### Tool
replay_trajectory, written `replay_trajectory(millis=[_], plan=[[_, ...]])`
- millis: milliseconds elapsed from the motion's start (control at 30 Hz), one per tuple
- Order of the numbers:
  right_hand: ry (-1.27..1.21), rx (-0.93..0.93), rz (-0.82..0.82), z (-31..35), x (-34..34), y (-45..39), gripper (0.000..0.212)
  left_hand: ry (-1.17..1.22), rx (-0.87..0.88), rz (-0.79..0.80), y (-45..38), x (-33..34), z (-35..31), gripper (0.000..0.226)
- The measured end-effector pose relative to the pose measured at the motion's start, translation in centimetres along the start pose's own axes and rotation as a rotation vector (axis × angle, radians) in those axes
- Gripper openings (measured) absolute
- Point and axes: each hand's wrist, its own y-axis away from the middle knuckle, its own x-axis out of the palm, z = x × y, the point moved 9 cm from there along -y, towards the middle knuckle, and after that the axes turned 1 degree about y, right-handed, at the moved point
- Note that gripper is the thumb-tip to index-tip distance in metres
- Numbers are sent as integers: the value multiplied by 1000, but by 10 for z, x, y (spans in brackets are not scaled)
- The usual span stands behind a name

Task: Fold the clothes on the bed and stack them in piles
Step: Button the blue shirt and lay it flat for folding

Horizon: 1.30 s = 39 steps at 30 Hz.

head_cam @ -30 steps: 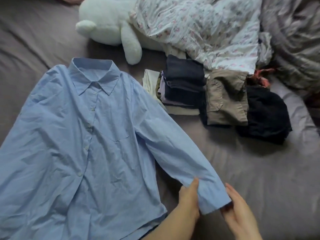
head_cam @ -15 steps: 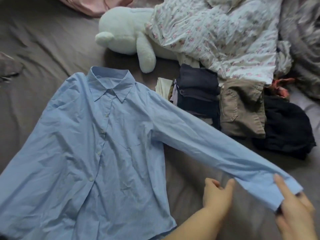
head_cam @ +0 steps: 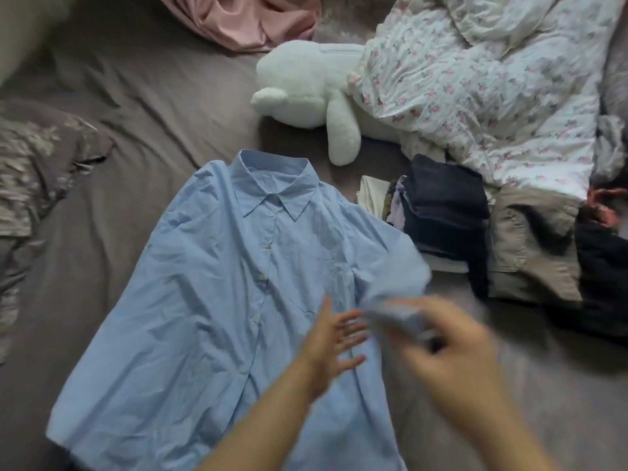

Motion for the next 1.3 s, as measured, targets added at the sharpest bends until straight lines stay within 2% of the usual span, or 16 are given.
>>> replay_trajectory(millis=[133, 167, 233, 267, 300, 333, 400, 467, 533, 600, 733, 867, 1000, 1100, 1167, 1300], plan=[[448, 46, 777, -36, 203, 59, 32, -191, -61, -232, 20, -145, -6, 71], [525, 58, 685, -69, 210, 62, 32, -281, -99, -273, 26, -165, 0, 65], [608, 236, 860, -120, 248, 94, 44, -479, -95, -324, 24, -186, 16, 59], [668, 191, 746, -121, 257, 83, 43, -619, -85, -365, 16, -196, 26, 57], [672, 125, 561, -125, 258, 74, 67, -736, -76, -410, 8, -202, 37, 56], [472, 208, 443, -129, 254, 67, 78, -834, -69, -462, 0, -207, 46, 57], [292, 551, 569, -161, 219, 60, 47, -1012, -21, -548, -9, -204, 49, 58], [283, 633, 589, -169, 208, 27, 26, -1139, 33, -629, -16, -198, 47, 63], [285, 682, 274, -196, 151, -32, 28, -1229, 40, -690, -17, -191, 41, 68], [339, 690, 80, -215, 132, -78, 38, -1208, 124, -752, -19, -186, 32, 72], [371, 918, -175, -266, 116, -111, 62, -1178, 591, -782, -37, -157, -19, 69], [236, 1271, -516, -304, 117, -55, 73, -978, 534, -625, -104, -129, -96, 62], [191, 1101, -487, -315, 123, -47, 38, -894, 320, -496, -175, -113, -142, 74], [186, 954, -515, -317, 107, -52, 17, -915, 397, -449, -199, -111, -169, 29], [163, 922, -610, -322, 88, -51, 14, -922, 430, -514, -207, -126, -183, 28], [86, 919, -594, -328, 81, -54, 25, -849, 230, -466, -219, -130, -164, 33]])
